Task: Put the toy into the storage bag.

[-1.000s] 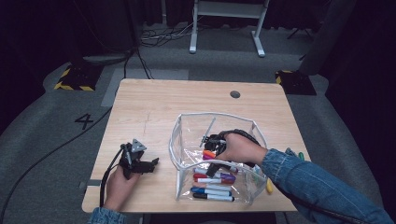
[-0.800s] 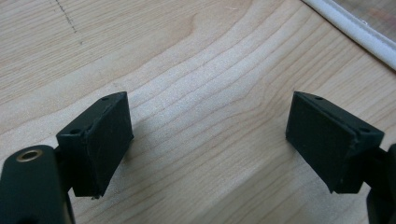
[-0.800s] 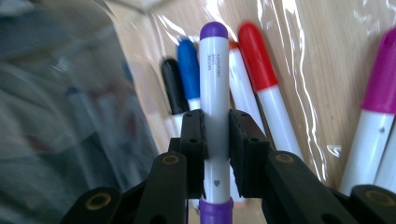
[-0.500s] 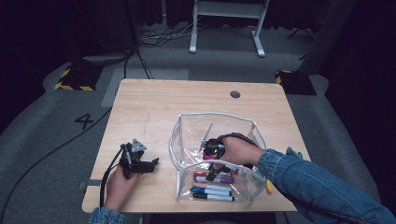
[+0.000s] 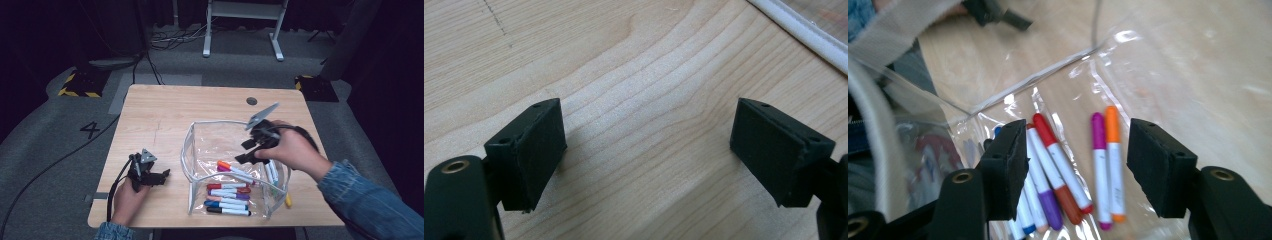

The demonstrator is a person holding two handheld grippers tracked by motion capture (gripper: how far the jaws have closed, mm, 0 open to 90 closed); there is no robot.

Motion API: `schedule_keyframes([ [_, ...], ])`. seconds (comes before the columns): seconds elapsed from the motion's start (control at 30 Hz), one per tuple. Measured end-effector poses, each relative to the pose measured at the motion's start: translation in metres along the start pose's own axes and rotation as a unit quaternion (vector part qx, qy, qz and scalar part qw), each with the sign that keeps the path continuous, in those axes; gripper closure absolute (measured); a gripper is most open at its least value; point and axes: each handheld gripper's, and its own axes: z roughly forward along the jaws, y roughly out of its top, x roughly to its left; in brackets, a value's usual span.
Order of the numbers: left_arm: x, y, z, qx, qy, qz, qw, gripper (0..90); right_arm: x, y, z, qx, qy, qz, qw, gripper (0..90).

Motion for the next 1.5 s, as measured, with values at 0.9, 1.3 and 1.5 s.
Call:
schedule_keyframes([
  [0.9, 0.000, 0.000, 0.000, 0.000, 0.000, 0.000, 1.0000, 14.8, -0.098, -0.205, -0.056, -0.061, -0.115, 0.237, 0.9627, 42.2],
  [1.3, 0.000, 0.000, 0.000, 0.000, 0.000, 0.000, 1.0000, 14.8, -0.089, -0.210, 0.026, -0.020, -0.065, 0.224, 0.9722, 41.2],
  [1.5, 0.000, 0.000, 0.000, 0.000, 0.000, 0.000, 1.0000, 14.8, -0.084, -0.206, 0.046, 0.002, -0.063, 0.219, 0.9738, 44.1],
])
